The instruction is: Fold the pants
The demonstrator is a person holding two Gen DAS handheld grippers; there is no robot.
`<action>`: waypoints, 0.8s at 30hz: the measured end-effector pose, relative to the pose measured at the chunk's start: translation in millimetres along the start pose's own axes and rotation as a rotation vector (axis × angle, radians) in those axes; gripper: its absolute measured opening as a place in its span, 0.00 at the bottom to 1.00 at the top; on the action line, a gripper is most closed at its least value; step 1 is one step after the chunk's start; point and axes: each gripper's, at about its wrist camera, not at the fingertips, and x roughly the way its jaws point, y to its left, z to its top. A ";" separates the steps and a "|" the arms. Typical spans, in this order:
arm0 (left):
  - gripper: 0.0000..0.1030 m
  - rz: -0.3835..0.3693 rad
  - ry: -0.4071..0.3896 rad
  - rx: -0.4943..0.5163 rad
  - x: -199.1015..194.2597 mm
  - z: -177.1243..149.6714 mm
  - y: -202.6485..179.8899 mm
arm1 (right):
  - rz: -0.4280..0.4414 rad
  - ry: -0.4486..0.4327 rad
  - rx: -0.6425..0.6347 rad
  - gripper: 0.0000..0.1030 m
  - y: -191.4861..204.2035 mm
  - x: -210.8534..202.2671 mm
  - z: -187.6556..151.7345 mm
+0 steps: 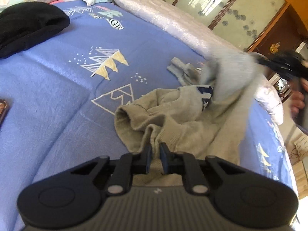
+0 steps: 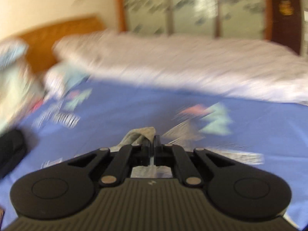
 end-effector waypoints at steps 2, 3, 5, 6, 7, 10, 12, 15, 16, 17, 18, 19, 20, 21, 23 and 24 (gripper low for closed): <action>0.10 -0.013 -0.002 0.010 -10.1 -4.2 -5.6 | -0.014 -0.091 0.144 0.05 -44.9 -50.9 0.5; 0.10 -0.028 -0.001 0.016 -15.2 -6.7 -8.0 | -0.027 -0.137 0.218 0.05 -68.5 -80.8 -6.3; 0.10 -0.059 0.010 0.027 -24.6 -13.1 -12.0 | -0.069 -0.197 0.326 0.05 -107.6 -139.5 -35.3; 0.10 -0.091 0.025 0.032 -29.6 -17.5 -13.3 | -0.091 -0.217 0.368 0.05 -122.6 -163.2 -55.8; 0.10 -0.118 0.041 0.034 -32.7 -21.0 -13.3 | -0.124 -0.233 0.411 0.05 -135.9 -189.4 -80.0; 0.12 -0.136 0.112 0.069 -38.5 -40.2 -16.2 | -0.242 -0.164 0.467 0.12 -157.9 -243.8 -162.2; 0.14 -0.112 0.148 0.093 -38.8 -51.5 -15.5 | -0.337 0.007 0.424 0.27 -163.9 -257.7 -214.5; 0.29 -0.111 0.153 0.084 -43.5 -48.4 -9.9 | -0.450 0.097 0.443 0.29 -177.2 -278.1 -265.5; 0.44 -0.095 0.140 0.070 -44.6 -41.4 -7.8 | -0.463 0.097 0.475 0.29 -183.4 -284.9 -273.2; 0.53 -0.075 0.122 0.058 -44.5 -32.1 -6.7 | -0.469 0.082 0.507 0.29 -190.0 -290.9 -276.3; 0.54 -0.063 0.104 0.058 -44.2 -24.1 -7.0 | -0.468 0.063 0.525 0.29 -196.5 -294.5 -273.5; 0.57 -0.062 0.093 0.072 -41.3 -16.0 -9.0 | -0.462 0.044 0.529 0.29 -195.4 -292.8 -266.7; 0.65 -0.062 0.084 0.094 -35.3 -7.6 -12.0 | -0.452 0.024 0.524 0.29 -197.5 -291.8 -259.2; 0.71 -0.044 0.079 0.117 -24.9 0.4 -15.3 | -0.435 0.003 0.510 0.30 -197.2 -286.4 -248.0; 0.80 0.010 0.083 0.159 -0.5 9.4 -20.7 | -0.399 -0.020 0.474 0.31 -200.5 -275.3 -231.6; 0.80 0.022 0.097 0.171 8.7 10.5 -23.8 | -0.375 -0.025 0.445 0.32 -199.1 -262.7 -218.3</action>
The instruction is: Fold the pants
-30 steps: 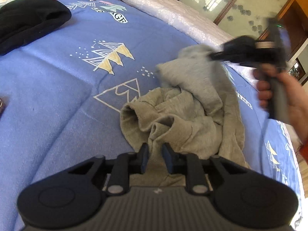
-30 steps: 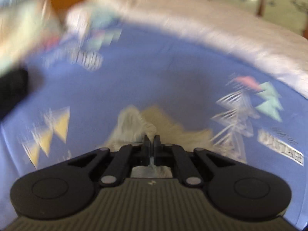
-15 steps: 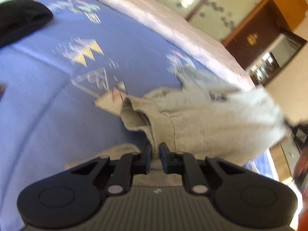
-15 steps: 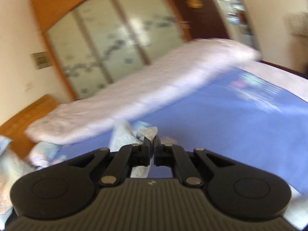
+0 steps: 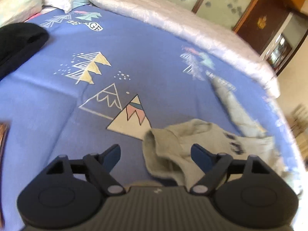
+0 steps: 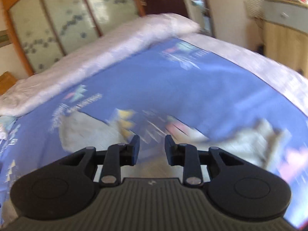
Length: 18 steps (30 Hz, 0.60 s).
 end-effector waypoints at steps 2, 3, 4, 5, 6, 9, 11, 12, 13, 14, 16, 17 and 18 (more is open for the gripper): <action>0.80 -0.021 0.037 -0.004 23.0 3.0 -1.5 | 0.062 0.001 -0.087 0.34 32.4 24.7 18.5; 0.80 -0.045 0.059 -0.013 34.7 3.8 -1.8 | 0.093 0.010 -0.136 0.40 45.9 36.0 26.5; 0.80 -0.052 0.073 -0.021 41.5 2.7 -3.0 | 0.124 0.022 -0.189 0.42 65.5 48.3 31.3; 0.68 -0.061 0.087 -0.029 50.4 1.7 -4.3 | 0.155 0.038 -0.237 0.46 84.1 62.4 36.2; 0.58 -0.068 0.097 -0.030 54.5 -2.3 -6.4 | 0.185 0.065 -0.288 0.48 103.9 80.1 39.1; 0.26 -0.083 0.079 0.004 54.5 -7.6 -16.6 | 0.265 0.171 -0.409 0.48 158.5 131.1 35.0; 0.11 -0.105 0.074 -0.008 48.4 -8.7 -17.5 | 0.309 0.267 -0.503 0.53 193.0 157.7 21.2; 0.11 -0.105 0.060 -0.007 42.6 -9.8 -17.4 | 0.318 0.307 -0.553 0.55 210.9 171.5 12.4; 0.11 -0.104 0.045 -0.007 36.9 -10.4 -17.3 | 0.314 0.324 -0.603 0.56 226.7 182.8 3.0; 0.11 -0.108 0.029 -0.009 29.8 -11.8 -16.3 | 0.303 0.332 -0.647 0.56 242.8 193.9 -6.1; 0.11 -0.115 0.010 -0.018 19.9 -11.4 -15.9 | 0.264 0.347 -0.675 0.56 262.2 215.6 -19.1; 0.11 -0.116 0.000 -0.020 15.2 -11.3 -15.2 | 0.231 0.358 -0.677 0.53 265.5 224.9 -25.6; 0.11 -0.115 -0.011 -0.023 9.6 -11.1 -14.8 | 0.177 0.380 -0.681 0.34 269.7 240.7 -30.2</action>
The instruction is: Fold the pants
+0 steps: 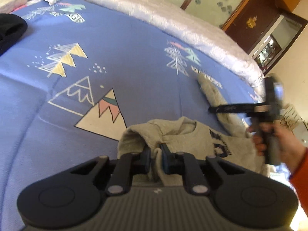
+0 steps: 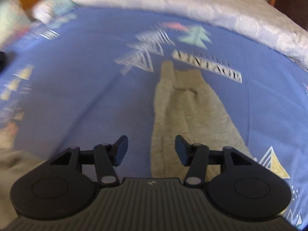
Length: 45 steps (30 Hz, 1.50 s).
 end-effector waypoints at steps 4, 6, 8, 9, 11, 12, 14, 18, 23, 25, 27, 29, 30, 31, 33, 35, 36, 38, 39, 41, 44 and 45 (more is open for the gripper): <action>0.11 -0.001 -0.056 0.002 -22.8 5.0 -2.8 | -0.065 -0.037 0.180 0.05 -38.7 -4.4 0.1; 0.10 0.000 -0.084 0.005 -31.6 9.4 -3.4 | -0.068 -0.129 0.314 0.05 -70.7 -35.3 -1.8; 0.10 -0.004 -0.112 0.001 -39.6 16.1 -3.3 | -0.081 -0.235 0.450 0.05 -109.7 -76.2 -5.9; 0.10 -0.006 -0.128 -0.004 -43.9 19.4 -2.5 | -0.101 -0.299 0.524 0.05 -134.0 -102.8 -9.1; 0.07 -0.004 -0.164 -0.017 -52.8 26.0 0.7 | -0.156 -0.415 0.644 0.05 -173.6 -152.1 -19.8; 0.07 -0.010 -0.181 -0.031 -57.9 29.9 4.3 | -0.191 -0.468 0.691 0.05 -189.9 -177.2 -25.1; 0.07 -0.009 -0.213 -0.076 -66.2 36.6 13.6 | -0.266 -0.578 0.773 0.05 -220.7 -226.5 -39.3; 0.07 0.032 -0.263 -0.166 -70.5 52.2 38.7 | -0.375 -0.719 0.859 0.05 -258.9 -298.7 -71.3; 0.07 0.073 -0.285 -0.218 -48.7 81.1 56.7 | -0.451 -0.682 0.817 0.05 -270.3 -302.6 -77.5; 0.06 0.088 -0.285 -0.210 -34.9 95.5 55.7 | -0.442 -0.648 0.820 0.05 -270.8 -282.7 -75.3; 0.05 0.114 -0.280 -0.208 -17.3 111.6 54.9 | -0.435 -0.614 0.817 0.05 -271.3 -265.4 -72.7; 0.05 0.132 -0.279 -0.218 -3.0 123.9 56.0 | -0.440 -0.566 0.820 0.05 -269.1 -249.7 -71.0; 0.05 0.142 -0.280 -0.229 5.0 132.8 58.2 | -0.444 -0.540 0.824 0.05 -270.5 -234.1 -64.4; 0.05 0.150 -0.283 -0.241 11.6 140.2 60.6 | -0.447 -0.518 0.832 0.05 -273.0 -219.3 -58.0; 0.05 0.184 -0.299 -0.260 28.0 154.1 64.5 | -0.452 -0.486 0.853 0.09 -274.8 -190.1 -47.4; 0.09 0.242 -0.277 -0.254 48.6 160.8 65.7 | -0.431 -0.431 0.863 0.23 -273.0 -162.8 -42.9; 0.10 0.271 -0.226 -0.242 60.7 161.9 66.1 | -0.421 -0.362 0.863 0.45 -272.8 -148.0 -41.7; 0.20 0.297 -0.163 -0.212 70.3 155.1 66.3 | -0.441 -0.299 0.855 0.48 -265.5 -131.7 -47.8; 0.23 0.299 -0.160 -0.186 67.0 147.3 65.9 | -0.427 -0.304 0.838 0.48 -259.2 -129.6 -53.5; 0.43 0.304 -0.154 -0.161 52.1 131.5 68.2 | -0.384 -0.294 0.800 0.47 -249.6 -132.6 -69.5; 0.48 0.284 -0.148 -0.183 13.9 102.6 79.2 | -0.307 -0.277 0.763 0.47 -232.3 -147.3 -97.1; 0.49 0.274 -0.140 -0.199 -0.6 91.0 83.3 | -0.266 -0.282 0.758 0.47 -224.6 -155.2 -107.6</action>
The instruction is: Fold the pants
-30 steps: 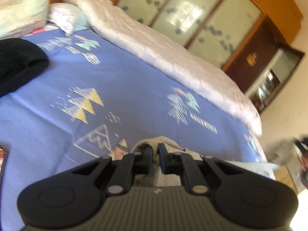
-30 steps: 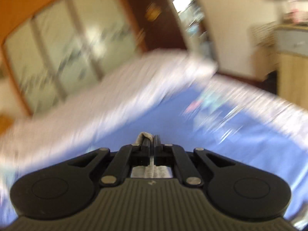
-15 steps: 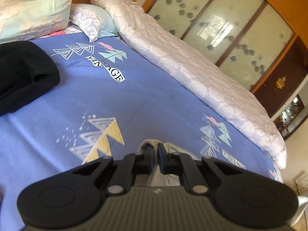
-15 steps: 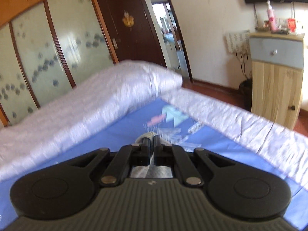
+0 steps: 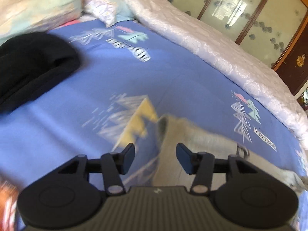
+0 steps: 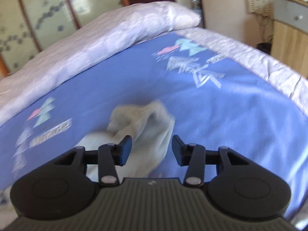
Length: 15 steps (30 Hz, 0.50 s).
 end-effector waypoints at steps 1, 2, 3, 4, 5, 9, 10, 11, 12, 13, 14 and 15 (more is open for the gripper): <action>0.54 -0.009 0.015 -0.013 -14.0 -9.3 9.7 | 0.048 0.012 0.000 0.47 -1.3 -11.8 -9.5; 0.58 -0.015 0.027 -0.021 -25.8 -16.4 15.7 | 0.104 0.027 0.000 0.48 -1.4 -23.9 -18.9; 0.59 -0.020 0.039 -0.025 -39.0 -26.5 23.4 | 0.174 0.041 -0.005 0.48 -0.4 -36.7 -30.2; 0.62 -0.022 0.050 -0.027 -49.7 -35.0 28.8 | 0.243 0.056 -0.022 0.48 3.9 -46.9 -40.4; 0.67 -0.022 0.065 -0.030 -59.0 -44.2 33.5 | 0.302 0.076 -0.050 0.48 11.2 -57.5 -51.2; 0.77 -0.070 0.147 -0.096 -87.3 -80.2 51.1 | 0.487 0.207 -0.164 0.48 65.6 -76.8 -97.0; 0.80 -0.093 0.167 -0.121 -91.0 -87.3 54.8 | 0.528 0.234 -0.186 0.48 82.6 -78.1 -107.4; 0.84 -0.120 0.190 -0.147 -92.9 -94.2 57.0 | 0.564 0.263 -0.210 0.48 100.3 -77.9 -117.7; 0.85 -0.150 0.209 -0.169 -93.6 -101.0 59.9 | 0.593 0.293 -0.236 0.48 118.9 -76.4 -127.9; 0.88 -0.166 0.220 -0.190 -92.9 -106.6 62.2 | 0.611 0.316 -0.258 0.48 136.7 -74.2 -137.4; 0.89 -0.169 0.231 -0.212 -90.3 -110.9 64.7 | 0.625 0.334 -0.268 0.49 150.7 -71.1 -144.3; 0.89 -0.171 0.247 -0.240 -85.3 -113.6 67.3 | 0.641 0.360 -0.268 0.51 164.9 -66.8 -151.8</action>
